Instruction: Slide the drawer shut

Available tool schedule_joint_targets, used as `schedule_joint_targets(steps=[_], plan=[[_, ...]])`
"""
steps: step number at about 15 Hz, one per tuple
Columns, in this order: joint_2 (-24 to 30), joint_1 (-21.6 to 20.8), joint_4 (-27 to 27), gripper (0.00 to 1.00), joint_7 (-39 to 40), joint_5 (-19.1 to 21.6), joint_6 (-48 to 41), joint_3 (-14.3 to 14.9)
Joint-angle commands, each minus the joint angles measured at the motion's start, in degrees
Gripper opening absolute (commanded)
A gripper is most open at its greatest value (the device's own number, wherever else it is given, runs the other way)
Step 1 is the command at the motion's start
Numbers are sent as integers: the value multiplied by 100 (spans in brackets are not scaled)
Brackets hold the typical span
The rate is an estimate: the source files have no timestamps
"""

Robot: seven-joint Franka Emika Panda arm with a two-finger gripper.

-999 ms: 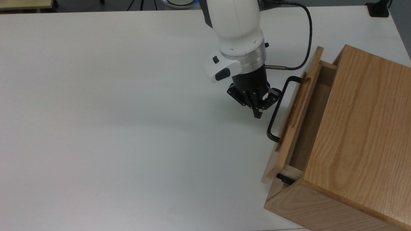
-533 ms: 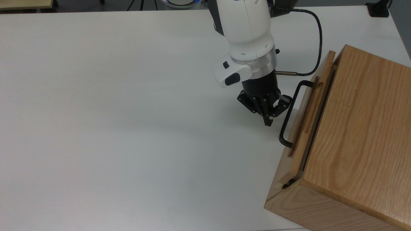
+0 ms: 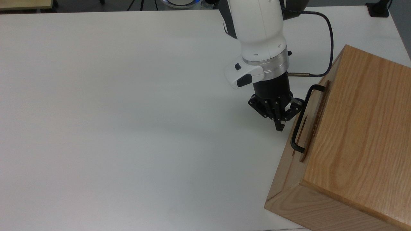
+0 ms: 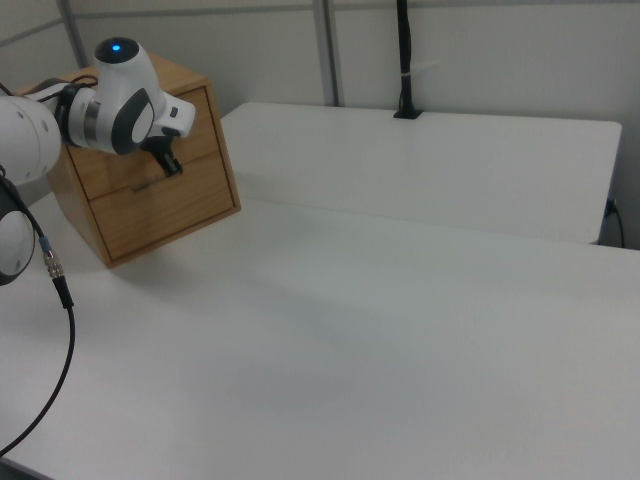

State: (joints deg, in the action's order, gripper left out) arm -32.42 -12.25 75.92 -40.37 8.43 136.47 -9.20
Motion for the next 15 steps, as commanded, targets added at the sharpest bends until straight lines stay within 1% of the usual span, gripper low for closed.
schedule_joint_targets(steps=[1,3,4,5,7,8,9,10,12,13,14,15], plan=[[-187,-147,-245,0,-235,-87,82,68],[181,81,-34,0,-17,-236,-41,59],[461,204,184,0,246,-254,-520,59],[586,344,221,0,431,-254,-864,59],[727,468,222,0,573,-333,-1498,59],[858,530,248,0,600,-560,-1849,50],[1077,626,448,0,757,-962,-2270,42],[1280,688,589,0,837,-1062,-2448,41],[1727,898,897,0,977,-1089,-2800,50],[1965,1030,1038,2,1100,-1098,-2993,50],[2176,1162,1161,14,1240,-1089,-3212,68],[2352,1302,1232,31,1346,-1081,-3397,94]])
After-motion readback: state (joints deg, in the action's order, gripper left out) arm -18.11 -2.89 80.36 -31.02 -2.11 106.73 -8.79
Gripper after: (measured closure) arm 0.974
